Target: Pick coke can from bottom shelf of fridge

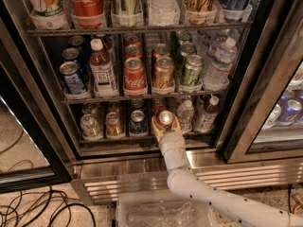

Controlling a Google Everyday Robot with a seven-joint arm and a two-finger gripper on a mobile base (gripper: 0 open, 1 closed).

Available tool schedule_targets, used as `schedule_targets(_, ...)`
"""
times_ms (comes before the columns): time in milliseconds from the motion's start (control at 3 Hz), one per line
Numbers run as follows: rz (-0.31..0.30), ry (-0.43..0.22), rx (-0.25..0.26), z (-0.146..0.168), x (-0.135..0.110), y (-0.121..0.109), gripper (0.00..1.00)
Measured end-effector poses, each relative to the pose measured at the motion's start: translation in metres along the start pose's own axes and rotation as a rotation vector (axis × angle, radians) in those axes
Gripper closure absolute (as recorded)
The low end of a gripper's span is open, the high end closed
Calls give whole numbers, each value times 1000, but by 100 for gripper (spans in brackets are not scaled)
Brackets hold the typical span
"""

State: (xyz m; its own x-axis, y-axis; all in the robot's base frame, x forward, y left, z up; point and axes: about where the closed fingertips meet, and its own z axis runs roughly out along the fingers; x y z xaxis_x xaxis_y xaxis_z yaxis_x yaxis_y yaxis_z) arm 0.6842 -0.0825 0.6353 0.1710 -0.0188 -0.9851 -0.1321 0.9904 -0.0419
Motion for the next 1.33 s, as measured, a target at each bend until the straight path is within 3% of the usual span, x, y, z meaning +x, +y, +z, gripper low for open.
schedule_targets(333,-11,-43,-54,-15,-22,-5,100)
schedule_targets(667,-4,-48,-144,-29,-32,-4,100)
schedule_targets(1000,25,-38,-253,-40,-35,5,100)
schedule_targets(1333,106,-39,-339,-54,-42,25,100)
